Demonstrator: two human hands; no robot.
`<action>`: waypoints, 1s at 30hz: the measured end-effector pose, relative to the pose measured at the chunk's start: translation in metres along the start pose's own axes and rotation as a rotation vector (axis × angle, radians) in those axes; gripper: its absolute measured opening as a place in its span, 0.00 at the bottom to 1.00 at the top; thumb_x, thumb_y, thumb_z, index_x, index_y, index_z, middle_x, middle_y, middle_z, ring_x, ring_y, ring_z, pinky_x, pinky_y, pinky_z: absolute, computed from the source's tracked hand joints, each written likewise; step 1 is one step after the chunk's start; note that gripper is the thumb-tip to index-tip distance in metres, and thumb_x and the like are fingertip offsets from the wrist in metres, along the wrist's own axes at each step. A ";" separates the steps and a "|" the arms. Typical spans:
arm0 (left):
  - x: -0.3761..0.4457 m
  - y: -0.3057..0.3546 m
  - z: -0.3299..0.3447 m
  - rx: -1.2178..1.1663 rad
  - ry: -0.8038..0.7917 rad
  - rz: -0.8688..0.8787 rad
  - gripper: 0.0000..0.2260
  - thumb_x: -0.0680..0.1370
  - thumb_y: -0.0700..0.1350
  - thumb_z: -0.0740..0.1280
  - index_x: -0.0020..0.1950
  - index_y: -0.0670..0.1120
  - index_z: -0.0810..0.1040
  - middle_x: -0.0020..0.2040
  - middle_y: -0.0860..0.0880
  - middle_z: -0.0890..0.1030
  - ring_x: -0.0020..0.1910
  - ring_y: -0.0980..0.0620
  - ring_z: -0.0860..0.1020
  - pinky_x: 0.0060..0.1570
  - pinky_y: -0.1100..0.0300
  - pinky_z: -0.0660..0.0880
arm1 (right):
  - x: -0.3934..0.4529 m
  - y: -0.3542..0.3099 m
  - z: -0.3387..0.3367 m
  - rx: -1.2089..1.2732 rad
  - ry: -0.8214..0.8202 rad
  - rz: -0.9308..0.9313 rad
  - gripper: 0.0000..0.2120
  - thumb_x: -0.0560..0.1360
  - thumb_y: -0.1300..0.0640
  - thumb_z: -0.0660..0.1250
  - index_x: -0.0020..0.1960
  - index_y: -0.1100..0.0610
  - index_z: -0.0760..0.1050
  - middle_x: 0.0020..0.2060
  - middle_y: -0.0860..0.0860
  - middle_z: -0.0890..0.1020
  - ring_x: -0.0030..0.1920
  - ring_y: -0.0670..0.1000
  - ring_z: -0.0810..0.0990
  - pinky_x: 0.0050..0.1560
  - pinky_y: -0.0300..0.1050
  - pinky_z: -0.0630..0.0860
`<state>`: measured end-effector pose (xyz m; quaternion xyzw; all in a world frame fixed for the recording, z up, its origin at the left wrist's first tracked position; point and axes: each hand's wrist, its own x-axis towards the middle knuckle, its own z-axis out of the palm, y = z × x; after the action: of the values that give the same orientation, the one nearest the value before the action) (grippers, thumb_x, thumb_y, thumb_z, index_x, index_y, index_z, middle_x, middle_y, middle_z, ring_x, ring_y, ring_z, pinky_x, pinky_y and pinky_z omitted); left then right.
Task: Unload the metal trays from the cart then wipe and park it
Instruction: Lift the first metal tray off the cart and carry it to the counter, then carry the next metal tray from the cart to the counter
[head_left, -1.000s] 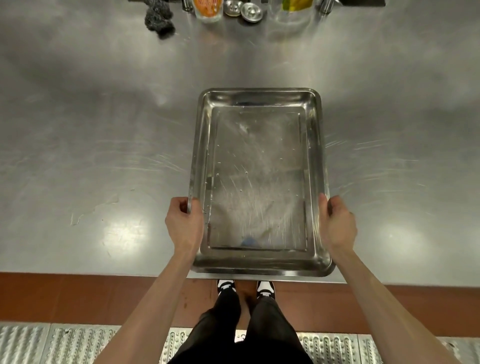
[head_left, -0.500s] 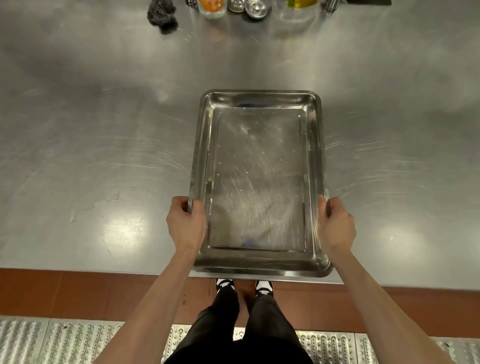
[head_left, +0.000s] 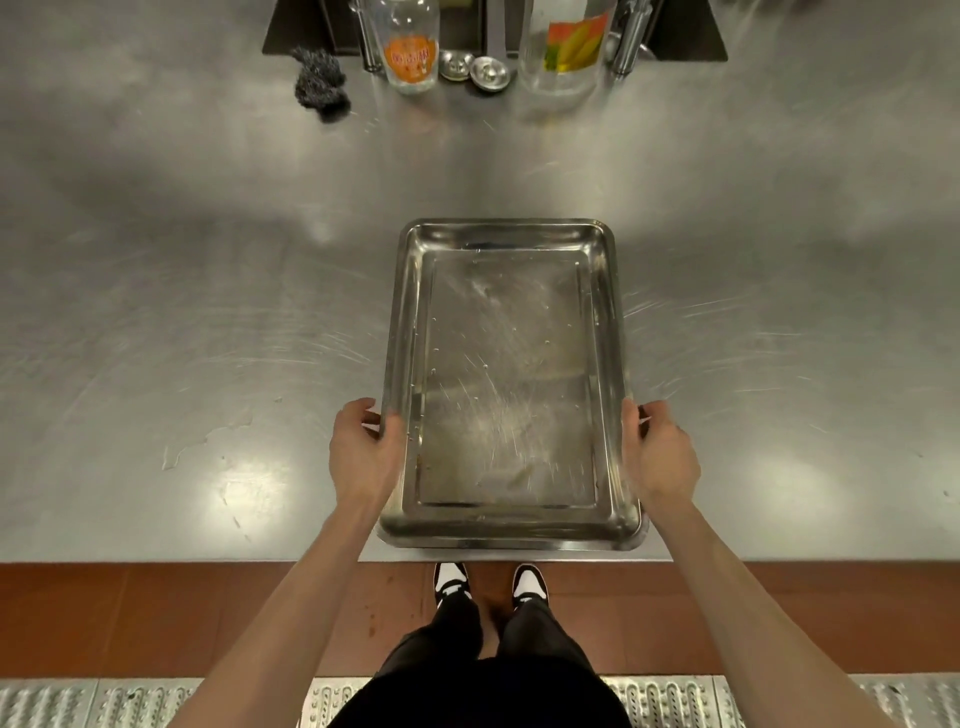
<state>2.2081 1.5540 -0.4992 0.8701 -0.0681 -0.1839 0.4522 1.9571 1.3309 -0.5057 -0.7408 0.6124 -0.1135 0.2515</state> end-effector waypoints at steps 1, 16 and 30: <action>0.001 0.005 -0.006 -0.018 -0.003 0.045 0.16 0.82 0.51 0.68 0.69 0.50 0.77 0.56 0.53 0.82 0.53 0.53 0.81 0.51 0.58 0.77 | -0.003 -0.003 -0.005 0.051 0.038 -0.006 0.21 0.87 0.41 0.55 0.57 0.57 0.77 0.46 0.54 0.83 0.45 0.56 0.78 0.45 0.47 0.69; -0.017 0.179 -0.069 -0.530 -0.127 0.718 0.23 0.88 0.51 0.55 0.81 0.42 0.69 0.77 0.49 0.75 0.78 0.52 0.72 0.77 0.57 0.67 | -0.079 -0.139 -0.133 0.892 0.422 -0.419 0.28 0.89 0.47 0.43 0.82 0.58 0.65 0.79 0.48 0.71 0.81 0.45 0.65 0.79 0.35 0.59; -0.082 0.270 0.001 -0.565 -0.464 0.964 0.24 0.89 0.50 0.52 0.81 0.40 0.68 0.79 0.46 0.73 0.80 0.48 0.70 0.80 0.42 0.64 | -0.094 -0.104 -0.227 0.837 0.719 -0.461 0.38 0.86 0.35 0.41 0.82 0.61 0.64 0.80 0.52 0.71 0.82 0.47 0.65 0.79 0.36 0.59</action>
<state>2.1446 1.4196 -0.2593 0.5248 -0.5001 -0.1540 0.6714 1.9162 1.3809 -0.2467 -0.6077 0.3857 -0.6405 0.2678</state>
